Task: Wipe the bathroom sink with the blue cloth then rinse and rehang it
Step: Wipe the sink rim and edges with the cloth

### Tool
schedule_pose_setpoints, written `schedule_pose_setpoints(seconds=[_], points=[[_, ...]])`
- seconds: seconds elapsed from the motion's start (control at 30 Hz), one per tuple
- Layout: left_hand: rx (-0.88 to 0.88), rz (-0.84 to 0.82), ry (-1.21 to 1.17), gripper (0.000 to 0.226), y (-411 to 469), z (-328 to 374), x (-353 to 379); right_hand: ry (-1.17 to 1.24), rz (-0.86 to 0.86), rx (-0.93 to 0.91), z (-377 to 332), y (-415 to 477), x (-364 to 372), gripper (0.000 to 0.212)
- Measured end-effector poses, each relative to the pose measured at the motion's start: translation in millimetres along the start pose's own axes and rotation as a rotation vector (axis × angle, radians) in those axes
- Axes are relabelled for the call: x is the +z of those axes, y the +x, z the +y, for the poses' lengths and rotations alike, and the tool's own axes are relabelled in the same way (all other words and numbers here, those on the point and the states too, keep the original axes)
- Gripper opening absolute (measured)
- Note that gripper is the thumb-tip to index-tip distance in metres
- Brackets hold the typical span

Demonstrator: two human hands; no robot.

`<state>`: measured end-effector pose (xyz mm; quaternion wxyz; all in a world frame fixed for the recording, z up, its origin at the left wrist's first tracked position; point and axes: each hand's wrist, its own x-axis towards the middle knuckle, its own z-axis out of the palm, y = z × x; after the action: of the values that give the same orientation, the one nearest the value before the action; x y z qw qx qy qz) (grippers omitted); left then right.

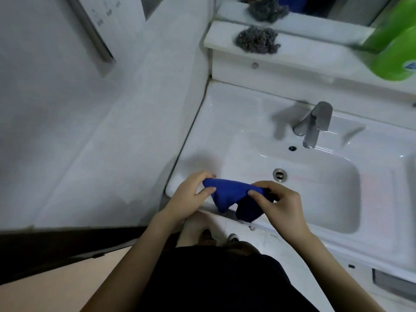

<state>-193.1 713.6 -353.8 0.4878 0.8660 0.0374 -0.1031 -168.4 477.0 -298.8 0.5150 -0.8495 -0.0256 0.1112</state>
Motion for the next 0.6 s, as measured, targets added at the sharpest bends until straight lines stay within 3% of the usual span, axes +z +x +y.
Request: schedule_pose_setpoints(seconds=[0.07,0.27,0.5,0.6], points=[[0.009,-0.052,-0.045,0.004,-7.3,2.2,-1.6,0.045,-0.027,0.036,2.2,-6.4,-4.6,0.012],[-0.035,-0.078,-0.123,0.004,-22.8,6.4,-2.7,0.163,-0.142,0.159,8.3,-4.7,-9.5,0.009],[-0.278,-0.12,-0.007,0.012,11.7,-42.2,21.6,0.003,-0.225,0.276,75.9,47.7,37.5,0.009],[-0.301,-0.097,0.084,0.018,34.4,-58.1,31.4,-0.034,-0.24,0.292,99.4,68.0,55.9,0.008]])
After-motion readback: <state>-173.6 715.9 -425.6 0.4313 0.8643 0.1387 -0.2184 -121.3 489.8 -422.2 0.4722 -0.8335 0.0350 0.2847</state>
